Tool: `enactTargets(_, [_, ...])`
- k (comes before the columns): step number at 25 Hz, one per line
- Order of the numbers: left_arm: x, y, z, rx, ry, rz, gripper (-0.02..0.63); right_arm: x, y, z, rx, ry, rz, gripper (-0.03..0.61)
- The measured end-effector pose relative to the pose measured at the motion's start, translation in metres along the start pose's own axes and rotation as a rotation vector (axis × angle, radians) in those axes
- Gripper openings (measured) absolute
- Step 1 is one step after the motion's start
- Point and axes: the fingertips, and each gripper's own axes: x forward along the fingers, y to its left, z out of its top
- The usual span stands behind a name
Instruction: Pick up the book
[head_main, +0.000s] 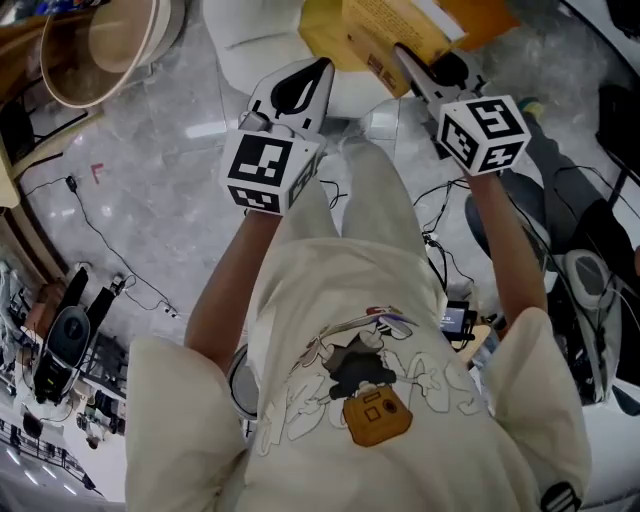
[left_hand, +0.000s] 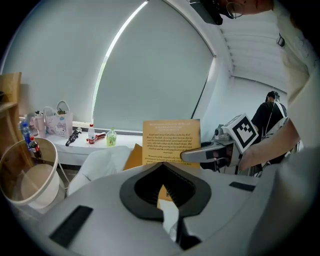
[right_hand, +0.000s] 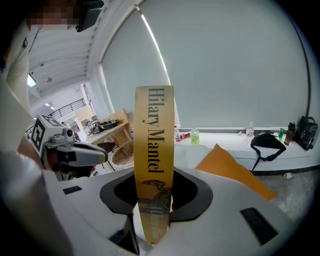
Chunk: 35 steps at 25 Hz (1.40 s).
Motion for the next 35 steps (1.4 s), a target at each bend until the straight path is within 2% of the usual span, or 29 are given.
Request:
enactTargets(3, [-0.021, -0.005, 0.012, 0.014, -0.006, -0.016, -0.005, -0.016, 0.021, 0.020, 0.005, -0.040, -0.014, 0.160])
enactTargets(5, [-0.032, 0.010, 0.021, 0.015, 0.000, -0.030, -0.005, -0.011, 0.035, 0.040, 0.010, -0.062, -0.022, 0.160])
enactTargets(10, [-0.023, 0.099, 0.057, -0.044, 0.007, -0.042, -0.005, 0.053, 0.045, 0.114, 0.005, -0.086, -0.023, 0.160])
enactTargets(12, [-0.028, 0.120, 0.069, -0.068, -0.007, -0.041, -0.005, 0.064, 0.054, 0.133, 0.006, -0.095, -0.020, 0.160])
enactTargets(16, [-0.071, 0.115, 0.109, -0.084, -0.054, -0.053, -0.005, 0.035, 0.091, 0.164, -0.002, -0.113, -0.038, 0.160])
enactTargets(20, [-0.080, 0.104, 0.119, -0.100, -0.057, -0.080, -0.005, 0.023, 0.098, 0.170, -0.010, -0.139, -0.042, 0.160])
enactTargets(25, [-0.067, 0.136, 0.123, -0.091, -0.040, -0.070, -0.005, 0.049, 0.090, 0.194, -0.020, -0.168, -0.038, 0.160])
enactTargets(28, [-0.091, 0.136, 0.133, -0.090, -0.068, -0.081, -0.005, 0.035, 0.116, 0.205, -0.039, -0.195, -0.042, 0.160])
enactTargets(31, [-0.119, 0.114, 0.125, -0.060, -0.085, -0.108, -0.005, 0.008, 0.149, 0.196, -0.067, -0.230, -0.046, 0.160])
enactTargets(35, [-0.115, 0.119, 0.128, -0.045, -0.096, -0.101, -0.005, 0.010, 0.154, 0.200, -0.092, -0.239, -0.010, 0.160])
